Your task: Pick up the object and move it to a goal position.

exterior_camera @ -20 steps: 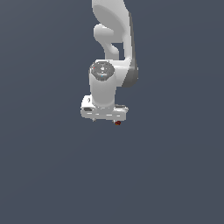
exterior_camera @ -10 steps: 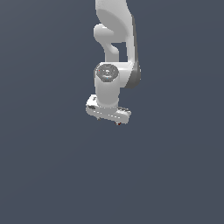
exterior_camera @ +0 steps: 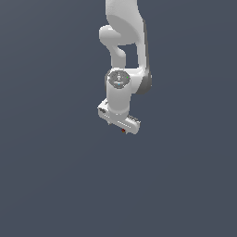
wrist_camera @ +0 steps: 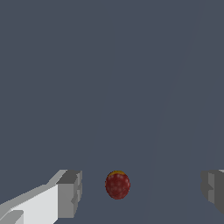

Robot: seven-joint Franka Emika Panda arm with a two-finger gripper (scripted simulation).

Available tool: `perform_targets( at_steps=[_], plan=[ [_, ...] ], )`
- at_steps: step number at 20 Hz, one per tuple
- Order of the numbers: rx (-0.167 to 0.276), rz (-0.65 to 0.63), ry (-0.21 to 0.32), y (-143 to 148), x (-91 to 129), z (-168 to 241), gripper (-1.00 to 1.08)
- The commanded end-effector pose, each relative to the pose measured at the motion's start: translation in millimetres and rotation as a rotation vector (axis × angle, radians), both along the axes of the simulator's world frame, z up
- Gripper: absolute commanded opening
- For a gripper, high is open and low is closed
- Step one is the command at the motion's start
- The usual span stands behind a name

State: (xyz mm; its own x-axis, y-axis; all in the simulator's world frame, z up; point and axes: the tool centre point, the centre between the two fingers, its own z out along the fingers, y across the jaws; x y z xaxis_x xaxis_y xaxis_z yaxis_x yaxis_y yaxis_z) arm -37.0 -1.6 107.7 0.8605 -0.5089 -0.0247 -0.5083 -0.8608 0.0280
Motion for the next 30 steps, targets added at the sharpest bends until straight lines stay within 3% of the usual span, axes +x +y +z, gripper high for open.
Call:
perform_targets(
  at_steps=[1,20,30],
  plan=[
    [0.001,-0.068,-0.004,4.5,-3.7,-4.2,1.0],
    [0.0,-0.573,-0.028,31.2,-33.7,-32.3,1.0],
    [-0.002,-0.727,-0.037,36.9,-43.5,-39.6,1.0]
  ],
)
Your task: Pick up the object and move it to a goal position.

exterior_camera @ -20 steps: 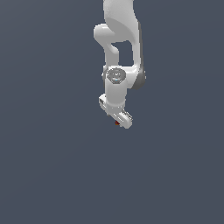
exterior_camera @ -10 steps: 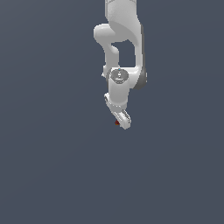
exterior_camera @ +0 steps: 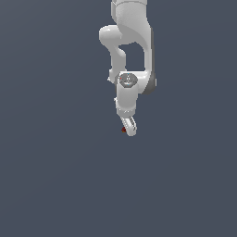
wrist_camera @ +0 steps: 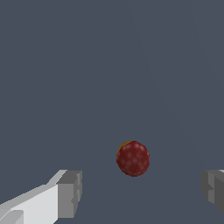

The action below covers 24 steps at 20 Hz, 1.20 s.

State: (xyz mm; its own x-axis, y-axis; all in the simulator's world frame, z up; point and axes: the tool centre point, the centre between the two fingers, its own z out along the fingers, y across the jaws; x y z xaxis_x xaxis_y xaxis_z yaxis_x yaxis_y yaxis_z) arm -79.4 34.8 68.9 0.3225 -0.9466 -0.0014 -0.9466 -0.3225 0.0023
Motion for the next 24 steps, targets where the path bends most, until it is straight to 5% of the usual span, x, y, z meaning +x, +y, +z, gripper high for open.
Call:
perform_targets(
  at_steps=[1,24],
  plan=[
    [0.0,-0.026,-0.002,0.7,-1.5,-1.1,1.0],
    [0.0,-0.043,-0.002,1.5,-3.4,-51.1,1.0]
  ],
)
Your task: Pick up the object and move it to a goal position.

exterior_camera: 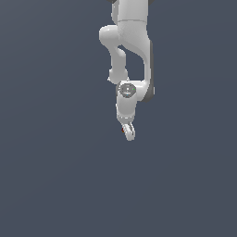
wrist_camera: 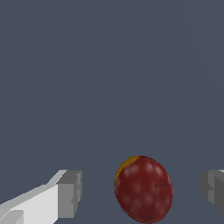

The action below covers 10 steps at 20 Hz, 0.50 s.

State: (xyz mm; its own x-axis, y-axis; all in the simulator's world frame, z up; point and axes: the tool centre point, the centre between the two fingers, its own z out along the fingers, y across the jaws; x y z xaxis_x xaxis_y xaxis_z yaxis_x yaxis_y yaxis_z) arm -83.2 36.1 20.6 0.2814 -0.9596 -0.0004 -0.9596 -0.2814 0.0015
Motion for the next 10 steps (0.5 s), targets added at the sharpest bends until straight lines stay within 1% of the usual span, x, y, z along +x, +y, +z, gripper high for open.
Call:
perform_targets(
  at_steps=[1,2,3,10],
  plan=[
    [0.0,-0.001,-0.001,0.0,0.5,-3.6,1.0],
    [0.0,-0.001,-0.001,0.0,0.5,-3.9,1.0],
    [0.0,-0.001,-0.001,0.0,0.5,-3.9,-1.0],
    [0.0,-0.001,-0.001,0.0,0.5,-3.9,-1.0]
  ],
)
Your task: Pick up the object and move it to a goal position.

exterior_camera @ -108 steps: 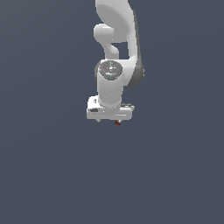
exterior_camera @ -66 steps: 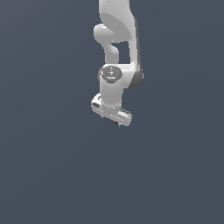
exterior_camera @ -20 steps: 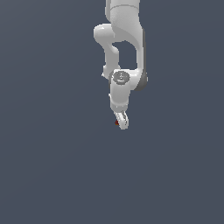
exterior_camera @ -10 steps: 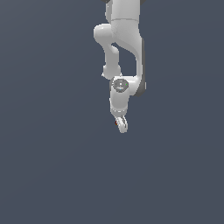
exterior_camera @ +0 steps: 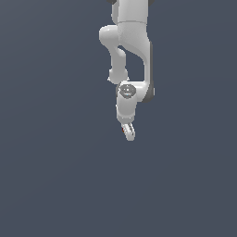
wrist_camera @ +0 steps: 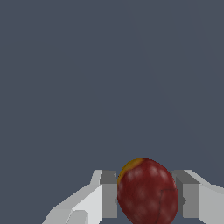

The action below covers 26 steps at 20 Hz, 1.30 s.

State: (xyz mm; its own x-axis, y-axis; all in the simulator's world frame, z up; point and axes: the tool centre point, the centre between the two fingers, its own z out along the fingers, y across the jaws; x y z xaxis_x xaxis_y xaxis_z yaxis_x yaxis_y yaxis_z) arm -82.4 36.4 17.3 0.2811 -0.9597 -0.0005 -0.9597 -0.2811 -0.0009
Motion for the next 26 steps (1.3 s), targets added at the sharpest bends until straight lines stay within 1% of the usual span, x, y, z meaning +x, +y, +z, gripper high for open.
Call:
perform_targets(
  at_steps=[1,7,13,19,26],
  plan=[
    [0.0,0.0,0.001,-0.3,-0.4,-0.5,-1.0],
    [0.0,-0.001,0.0,-0.5,0.2,4.2,-1.0],
    [0.0,-0.001,0.0,-1.3,1.6,26.2,-1.0],
    [0.0,-0.002,0.001,-3.3,4.4,68.1,-1.0],
    [-0.001,-0.004,0.001,-7.1,9.6,138.9,-1.0]
  ],
)
